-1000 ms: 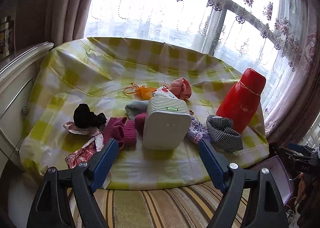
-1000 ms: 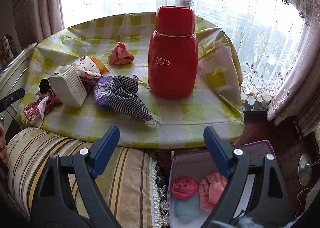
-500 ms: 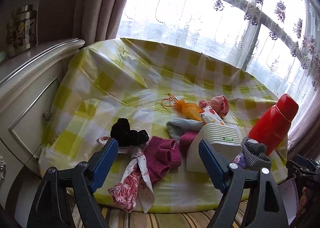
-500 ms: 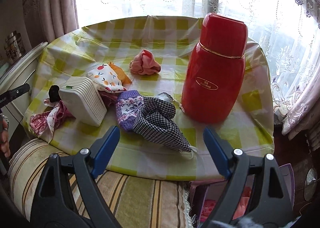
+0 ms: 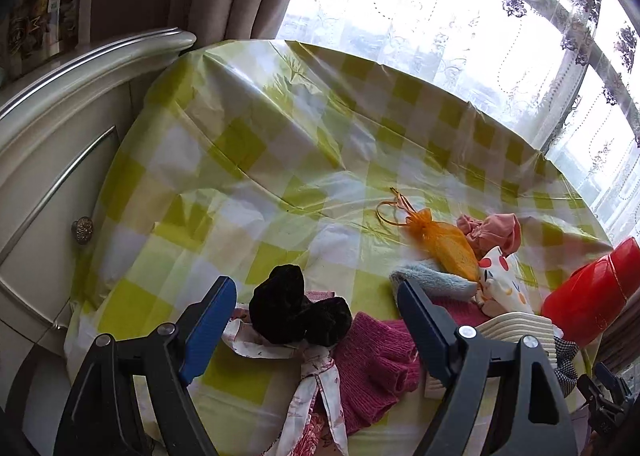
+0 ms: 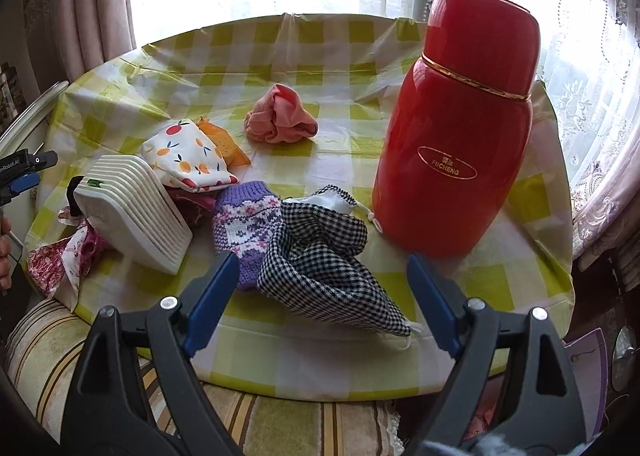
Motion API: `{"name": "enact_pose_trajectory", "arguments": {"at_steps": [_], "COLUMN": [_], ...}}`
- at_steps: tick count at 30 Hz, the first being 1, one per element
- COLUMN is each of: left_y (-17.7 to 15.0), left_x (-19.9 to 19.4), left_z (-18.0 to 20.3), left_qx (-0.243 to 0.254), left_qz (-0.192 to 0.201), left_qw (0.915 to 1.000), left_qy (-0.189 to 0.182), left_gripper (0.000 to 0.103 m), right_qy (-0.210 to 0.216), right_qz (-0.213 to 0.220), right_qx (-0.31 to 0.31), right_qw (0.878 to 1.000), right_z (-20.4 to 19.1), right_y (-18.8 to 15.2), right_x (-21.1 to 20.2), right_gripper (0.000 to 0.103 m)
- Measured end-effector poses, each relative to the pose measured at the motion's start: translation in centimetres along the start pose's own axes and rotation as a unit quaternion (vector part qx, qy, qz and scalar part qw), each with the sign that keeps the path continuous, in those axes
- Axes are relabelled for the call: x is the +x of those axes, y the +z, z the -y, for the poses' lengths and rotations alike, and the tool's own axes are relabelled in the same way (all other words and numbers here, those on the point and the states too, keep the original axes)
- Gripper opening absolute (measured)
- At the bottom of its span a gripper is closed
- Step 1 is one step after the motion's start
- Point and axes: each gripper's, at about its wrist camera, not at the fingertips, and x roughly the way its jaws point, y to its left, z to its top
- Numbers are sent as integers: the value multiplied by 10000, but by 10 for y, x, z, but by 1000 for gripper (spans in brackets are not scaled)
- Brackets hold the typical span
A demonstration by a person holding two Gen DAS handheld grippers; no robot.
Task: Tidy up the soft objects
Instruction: 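Move both tools back over the table toward the remaining items, then grasp the gingham cloth with the right tool while the left tool grasps the black scrunchie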
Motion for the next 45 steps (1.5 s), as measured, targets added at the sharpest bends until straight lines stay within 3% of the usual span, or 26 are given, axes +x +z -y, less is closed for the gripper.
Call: {"name": "enact_pose_trajectory", "arguments": {"at_steps": [7, 12, 14, 16, 18, 23, 32, 33, 36, 41, 45], "left_y": [-9, -22, -28, -34, -39, -43, -40, -40, -43, -46, -49], "left_x": [49, 67, 74, 80, 83, 77, 39, 34, 21, 6, -1], "left_z": [-7, 1, 6, 8, 10, 10, 1, 0, -4, -13, -14], "left_qx": [152, 551, 758, 905, 1025, 1069, 680, 619, 447, 202, 108], "left_qz": [-552, -770, -860, -955, -983, -815, -87, -17, 156, 326, 391], "left_qw": [9983, 9955, 9933, 9911, 9895, 9903, 9972, 9976, 9983, 9982, 9980], "left_qy": [-87, 27, 117, 187, 262, 344, 303, 307, 352, 455, 483], "left_gripper": [84, 82, 66, 56, 52, 28, 24, 24, 24, 24, 24], "right_qy": [-52, -68, -69, -68, -54, -23, 83, 77, 132, 137, 119], "right_qz": [-265, -347, -379, -418, -453, -500, -648, -664, -722, -729, -599], "right_qx": [139, 217, 245, 263, 266, 252, 194, 186, 157, 139, 136], "right_qw": [9995, 9991, 9990, 9988, 9986, 9984, 9977, 9976, 9972, 9972, 9980], "right_z": [6, 10, 11, 12, 11, 11, 7, 6, 5, 4, 4], "right_y": [-11, -12, -12, -13, -13, -13, -15, -15, -16, -18, -19], "right_x": [28, 38, 40, 43, 47, 52, 63, 64, 66, 64, 55], "right_gripper": [87, 87, 88, 87, 87, 87, 87, 86, 61, 36, 25]}}
